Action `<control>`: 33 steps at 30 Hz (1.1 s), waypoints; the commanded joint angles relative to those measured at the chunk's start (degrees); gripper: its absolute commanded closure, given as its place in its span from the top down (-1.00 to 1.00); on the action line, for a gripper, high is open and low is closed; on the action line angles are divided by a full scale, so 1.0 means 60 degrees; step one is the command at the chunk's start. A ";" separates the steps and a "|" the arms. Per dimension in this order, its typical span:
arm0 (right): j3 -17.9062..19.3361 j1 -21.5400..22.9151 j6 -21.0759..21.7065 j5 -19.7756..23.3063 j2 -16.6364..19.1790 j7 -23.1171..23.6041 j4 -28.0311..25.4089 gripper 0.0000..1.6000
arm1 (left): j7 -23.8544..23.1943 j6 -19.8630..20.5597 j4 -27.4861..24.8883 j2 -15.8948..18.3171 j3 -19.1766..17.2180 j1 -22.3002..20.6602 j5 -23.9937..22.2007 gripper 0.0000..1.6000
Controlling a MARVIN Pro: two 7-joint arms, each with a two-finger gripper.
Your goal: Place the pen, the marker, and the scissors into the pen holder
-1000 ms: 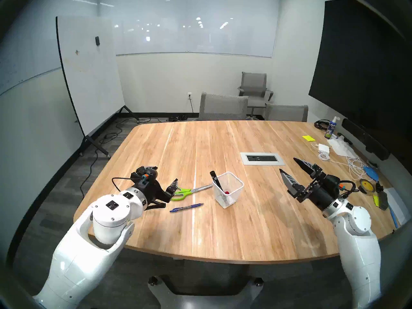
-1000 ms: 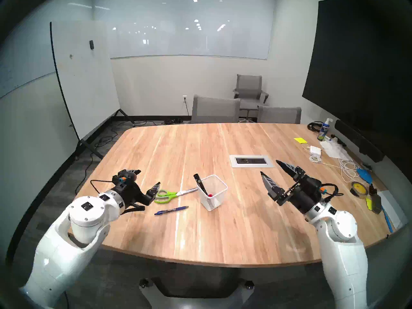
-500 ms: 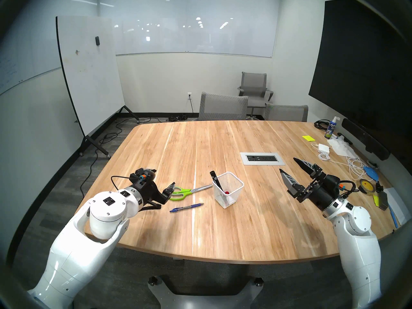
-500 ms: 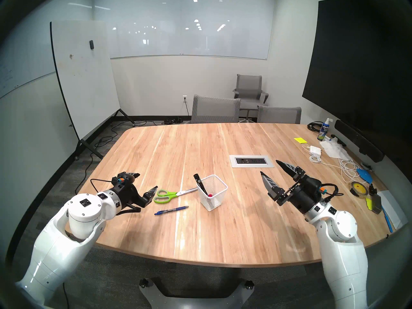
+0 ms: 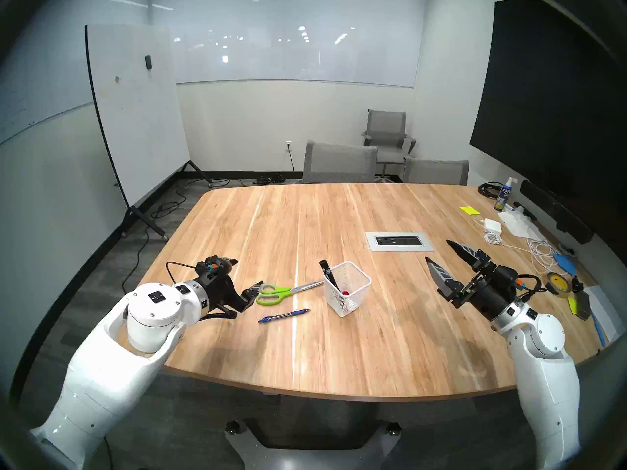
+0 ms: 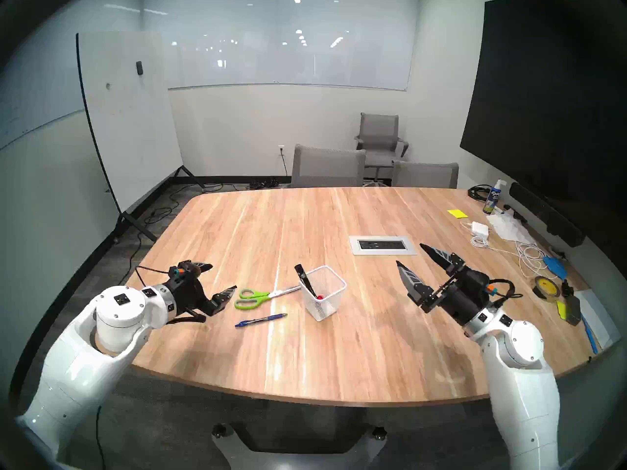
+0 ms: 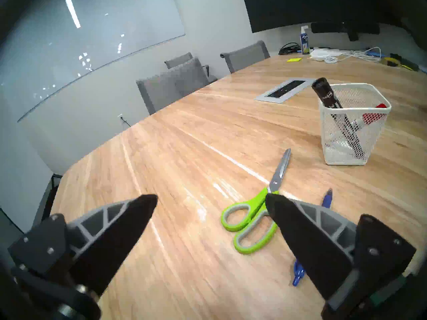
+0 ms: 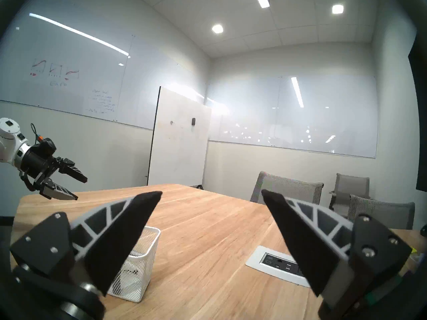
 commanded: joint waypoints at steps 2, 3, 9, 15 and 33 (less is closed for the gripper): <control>0.0023 0.0073 -0.0038 0.0038 -0.0011 -0.0003 -0.0133 1.00 | -0.0537 -0.0475 0.0118 0.0479 -0.0140 -0.0216 0.0010 1.00; 0.0023 0.0073 -0.0038 0.0038 -0.0011 -0.0003 -0.0133 1.00 | -0.0615 -0.0553 0.0130 0.0584 -0.0135 -0.0200 0.0064 1.00; 0.0022 0.0073 -0.0038 0.0038 -0.0010 -0.0003 -0.0133 1.00 | -0.1201 -0.1167 0.0331 0.1008 -0.0146 -0.0157 0.0183 1.00; 0.0022 0.0073 -0.0039 0.0038 -0.0011 -0.0003 -0.0133 1.00 | -0.1843 -0.1681 0.0574 0.1320 -0.0162 -0.0178 0.0252 1.00; 0.0022 0.0073 -0.0039 0.0038 -0.0010 -0.0003 -0.0133 1.00 | -0.3541 -0.1639 0.1326 0.1529 0.0509 -0.1217 0.0367 1.00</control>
